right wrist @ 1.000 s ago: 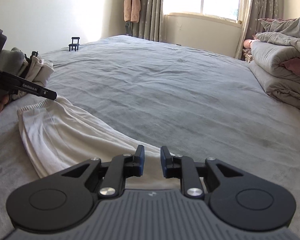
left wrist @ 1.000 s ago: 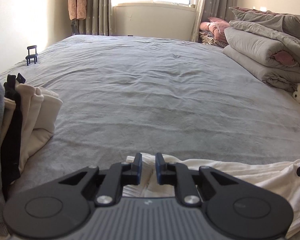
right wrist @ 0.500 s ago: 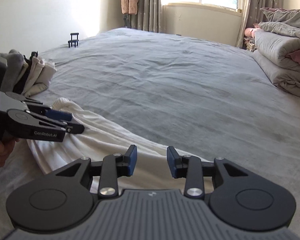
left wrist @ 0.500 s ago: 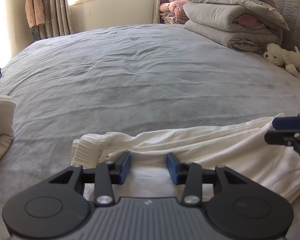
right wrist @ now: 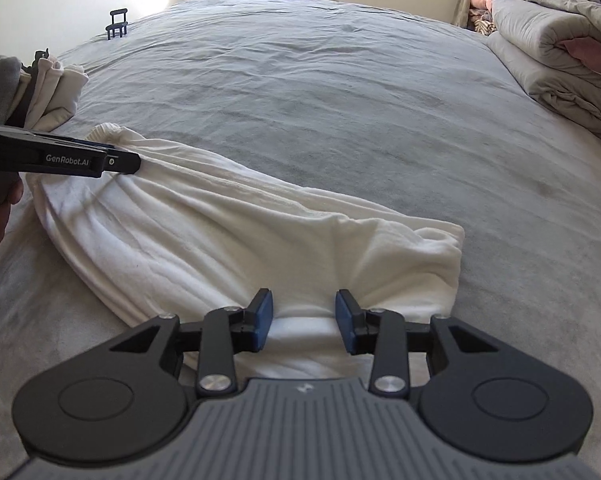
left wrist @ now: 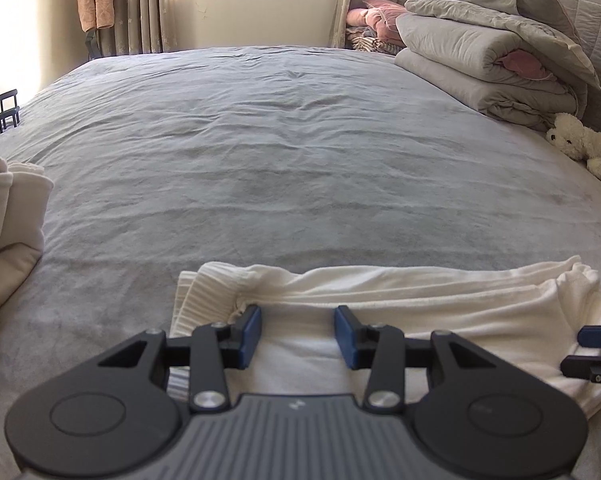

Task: Fold clothes

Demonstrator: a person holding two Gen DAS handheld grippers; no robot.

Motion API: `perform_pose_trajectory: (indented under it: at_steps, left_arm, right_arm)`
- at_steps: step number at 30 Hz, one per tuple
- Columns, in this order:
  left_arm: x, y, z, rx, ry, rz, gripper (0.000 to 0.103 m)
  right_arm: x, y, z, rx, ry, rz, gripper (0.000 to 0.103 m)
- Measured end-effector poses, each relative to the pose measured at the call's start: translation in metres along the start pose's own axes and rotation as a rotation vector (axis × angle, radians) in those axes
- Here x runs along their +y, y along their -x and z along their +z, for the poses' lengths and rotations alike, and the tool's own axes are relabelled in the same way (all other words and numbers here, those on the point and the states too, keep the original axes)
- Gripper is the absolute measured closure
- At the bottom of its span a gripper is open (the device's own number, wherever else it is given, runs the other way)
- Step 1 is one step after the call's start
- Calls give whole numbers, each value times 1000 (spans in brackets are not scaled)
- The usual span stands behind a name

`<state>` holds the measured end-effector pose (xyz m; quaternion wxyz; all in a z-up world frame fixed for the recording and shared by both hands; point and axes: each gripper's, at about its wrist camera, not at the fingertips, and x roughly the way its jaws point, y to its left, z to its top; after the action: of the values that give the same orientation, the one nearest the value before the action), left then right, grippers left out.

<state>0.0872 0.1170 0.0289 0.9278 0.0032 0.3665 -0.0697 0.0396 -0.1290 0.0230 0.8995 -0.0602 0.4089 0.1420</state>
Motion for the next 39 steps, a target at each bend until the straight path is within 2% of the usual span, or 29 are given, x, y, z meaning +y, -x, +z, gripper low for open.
perform_pose_trajectory:
  at_steps: [1, 3, 9, 12, 15, 18, 20, 22, 25, 26, 27, 28, 29, 30, 31, 33, 36, 39]
  left_arm:
    - [-1, 2, 0, -1, 1, -3, 60]
    - [-2, 8, 0, -7, 4, -12, 56]
    - [-15, 29, -7, -30, -8, -73, 54]
    - [-26, 36, -12, -51, -29, -116, 49]
    - [-37, 27, -20, -1, -62, -133, 47]
    - [-40, 16, -26, 19, -84, -121, 43]
    - [-36, 14, -25, 15, -80, -127, 41]
    - [-35, 14, -25, 16, -72, -133, 41]
    - [-33, 15, -26, 16, -63, -142, 41]
    - [-34, 15, -27, 12, -68, -142, 41]
    - [-34, 15, -27, 9, -72, -143, 41]
    - [-33, 16, -27, 8, -72, -148, 41]
    - [-31, 16, -27, 7, -68, -156, 41]
    - [-28, 16, -27, 6, -64, -162, 41]
    - [-26, 17, -28, 5, -60, -169, 41]
    - [-23, 17, -28, 1, -57, -180, 41]
    - [-17, 20, -26, 4, -35, -198, 41]
    - [-12, 21, -25, 10, -17, -219, 40]
  right_arm:
    - [-4, 4, -2, 3, -20, 1, 53]
    - [-9, 11, -8, 9, -65, -2, 47]
    - [-1, 28, -39, 11, -113, -36, 46]
    - [1, 37, -48, -8, -149, -46, 46]
    - [-5, 52, -50, -82, -251, -59, 45]
    - [-17, 67, -53, -177, -376, -95, 27]
    - [-28, 66, -57, -196, -444, -121, 27]
    - [-40, 58, -62, -192, -517, -100, 27]
    - [-48, 47, -70, -215, -637, -2, 26]
    - [-47, 43, -70, -220, -654, 9, 28]
    - [-44, 41, -68, -221, -644, -8, 36]
    - [-42, 40, -66, -220, -637, -30, 53]
    - [-41, 39, -66, -219, -641, -50, 63]
    - [-42, 39, -66, -219, -655, -57, 84]
    - [-43, 40, -67, -222, -672, -56, 92]
    - [-42, 50, -67, -267, -700, -53, 92]
    - [-28, 79, -55, -397, -663, -45, 92]
    - [-22, 83, -47, -406, -655, -55, 92]
